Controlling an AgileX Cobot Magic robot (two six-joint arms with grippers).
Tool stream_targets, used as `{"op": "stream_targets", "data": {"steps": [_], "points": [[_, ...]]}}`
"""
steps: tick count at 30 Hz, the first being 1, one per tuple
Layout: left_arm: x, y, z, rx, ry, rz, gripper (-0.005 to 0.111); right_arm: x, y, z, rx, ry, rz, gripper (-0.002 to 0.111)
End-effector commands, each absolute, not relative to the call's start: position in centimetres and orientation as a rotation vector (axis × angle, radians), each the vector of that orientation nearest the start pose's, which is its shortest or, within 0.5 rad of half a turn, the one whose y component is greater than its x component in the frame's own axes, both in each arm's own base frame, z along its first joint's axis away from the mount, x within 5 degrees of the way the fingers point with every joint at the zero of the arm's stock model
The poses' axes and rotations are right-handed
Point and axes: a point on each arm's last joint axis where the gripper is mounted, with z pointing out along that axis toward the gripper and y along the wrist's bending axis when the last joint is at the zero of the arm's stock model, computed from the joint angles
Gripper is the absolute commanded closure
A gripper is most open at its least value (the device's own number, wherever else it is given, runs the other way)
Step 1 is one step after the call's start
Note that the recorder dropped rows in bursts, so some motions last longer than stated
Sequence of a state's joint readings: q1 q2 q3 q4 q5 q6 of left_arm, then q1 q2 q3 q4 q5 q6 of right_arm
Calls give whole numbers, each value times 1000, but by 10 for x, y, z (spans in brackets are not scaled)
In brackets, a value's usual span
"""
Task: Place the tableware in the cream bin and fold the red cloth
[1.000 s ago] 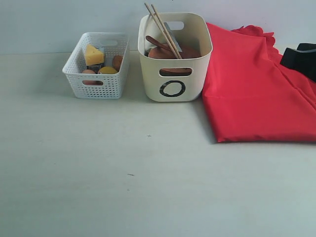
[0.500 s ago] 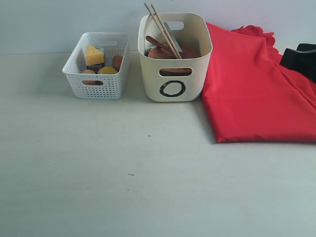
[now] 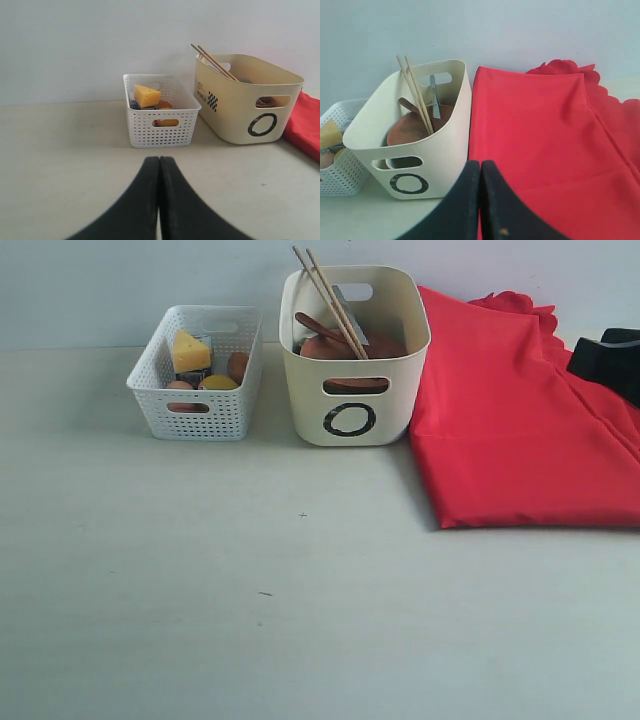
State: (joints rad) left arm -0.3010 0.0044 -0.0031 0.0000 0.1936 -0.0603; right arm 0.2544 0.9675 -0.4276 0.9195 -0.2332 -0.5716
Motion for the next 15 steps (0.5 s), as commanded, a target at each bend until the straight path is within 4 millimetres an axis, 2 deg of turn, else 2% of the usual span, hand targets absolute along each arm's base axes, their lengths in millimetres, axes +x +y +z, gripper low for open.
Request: {"op": "stream_targets", "data": {"steps": [1,11,15], "points": [[53,-17,195,200,1679,-277,106,189,32,260,187,1869,225,108],[53,-17,195,200,1679,-277,106,189,32,260,195,1871,233,108],[53,-17,195,200,1679,-277,106,184,38,259,30,1892,221,108]]}}
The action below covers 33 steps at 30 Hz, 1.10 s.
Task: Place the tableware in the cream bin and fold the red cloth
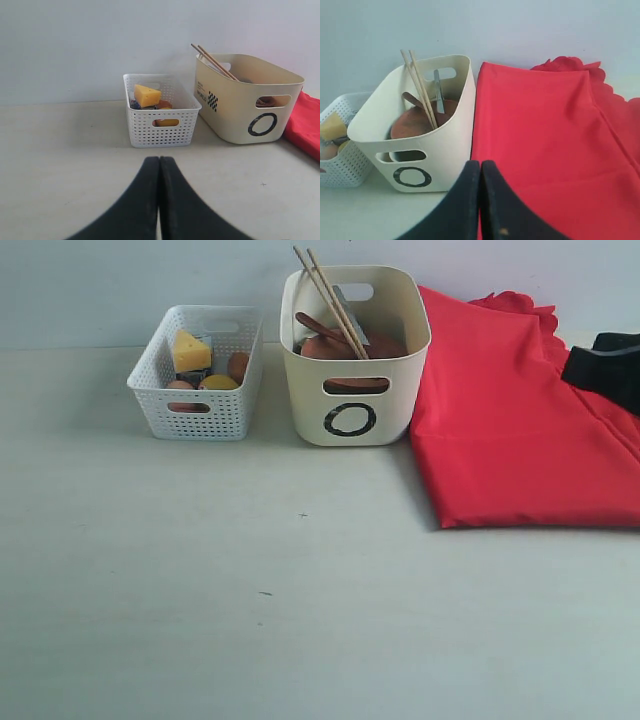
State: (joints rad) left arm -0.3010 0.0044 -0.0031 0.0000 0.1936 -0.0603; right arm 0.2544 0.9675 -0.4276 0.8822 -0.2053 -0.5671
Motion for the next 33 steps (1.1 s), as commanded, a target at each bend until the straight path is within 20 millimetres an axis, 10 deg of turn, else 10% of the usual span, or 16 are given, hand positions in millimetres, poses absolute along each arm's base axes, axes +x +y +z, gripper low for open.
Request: {"op": "stream_targets", "data": {"steps": [1,9,18,33], "points": [[53,-17,195,200,1679,-277,106,180,40,261,9,1882,243,108],[53,-17,195,200,1679,-277,106,134,34,275,-40,1723,325,108],[53,-17,195,200,1679,-277,106,94,24,241,-114,1652,277,108],[53,-17,195,200,1679,-277,106,77,20,223,-139,1634,261,108]]}}
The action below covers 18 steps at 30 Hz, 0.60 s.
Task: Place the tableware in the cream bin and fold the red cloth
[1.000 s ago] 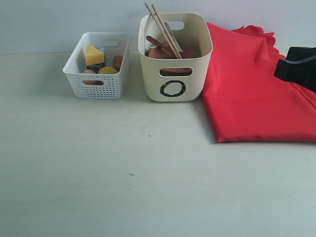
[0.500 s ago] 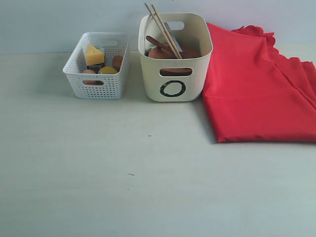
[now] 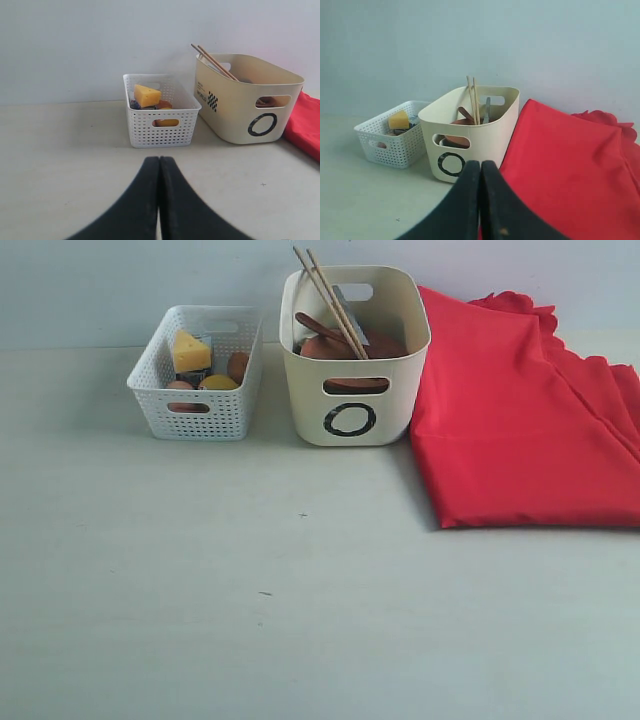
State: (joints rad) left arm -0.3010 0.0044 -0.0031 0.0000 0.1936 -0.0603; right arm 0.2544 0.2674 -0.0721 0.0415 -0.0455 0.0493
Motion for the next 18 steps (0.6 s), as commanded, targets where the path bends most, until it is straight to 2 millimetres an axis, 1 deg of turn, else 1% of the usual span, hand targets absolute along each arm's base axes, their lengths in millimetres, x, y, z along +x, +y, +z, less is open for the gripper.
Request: {"op": "stream_targets", "data": {"steps": [1,9,13,18], "points": [[53,-17,195,200,1679,-277,106,76,20,223,-138,1625,262,108],[53,-17,195,200,1679,-277,106,60,12,230,-85,1517,226,108],[53,-17,195,200,1679,-277,106,53,7,226,-34,1527,183,108],[53,-17,195,200,1679,-277,106,53,5,222,42,1546,168,108]]}}
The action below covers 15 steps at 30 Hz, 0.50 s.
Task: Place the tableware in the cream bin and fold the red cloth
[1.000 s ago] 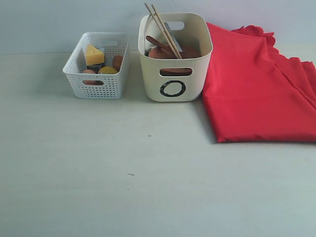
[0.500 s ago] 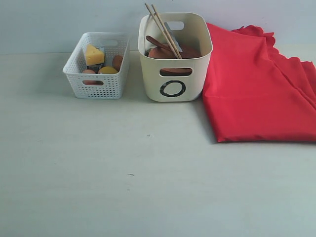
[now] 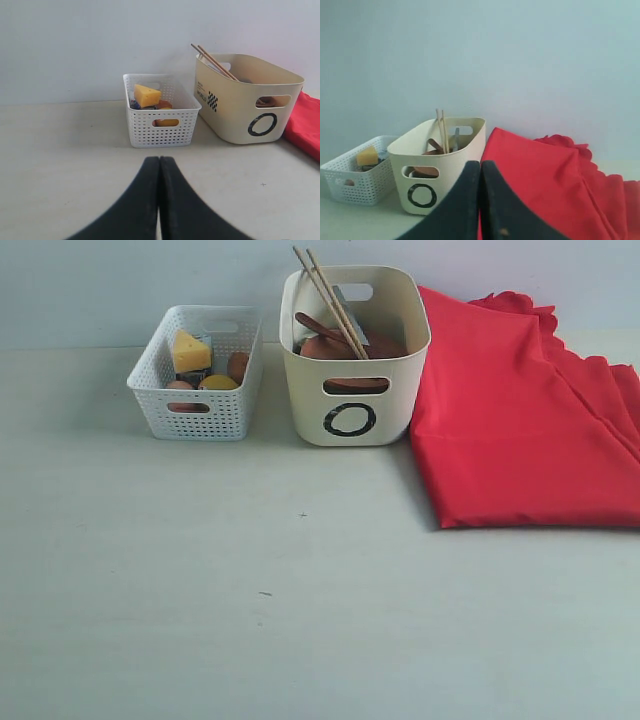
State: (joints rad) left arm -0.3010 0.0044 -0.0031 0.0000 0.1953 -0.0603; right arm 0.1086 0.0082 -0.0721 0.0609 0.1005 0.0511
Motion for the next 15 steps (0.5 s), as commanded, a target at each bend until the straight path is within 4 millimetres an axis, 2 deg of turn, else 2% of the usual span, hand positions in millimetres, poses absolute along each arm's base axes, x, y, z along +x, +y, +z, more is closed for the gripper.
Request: {"op": "stream_targets", "data": {"steps": [1,3,5,6,15], "points": [[53,-17,195,200,1679,-277,106,54,4,219,45,1551,162,108],[53,-17,195,200,1679,-277,106,56,4,210,48,1555,158,108],[53,-17,195,200,1679,-277,106,56,4,209,50,1532,158,108],[53,-17,195,200,1679,-277,106,56,4,205,41,1577,149,108],[53,-17,195,200,1679,-277,106,56,4,203,44,1596,154,108]]}}
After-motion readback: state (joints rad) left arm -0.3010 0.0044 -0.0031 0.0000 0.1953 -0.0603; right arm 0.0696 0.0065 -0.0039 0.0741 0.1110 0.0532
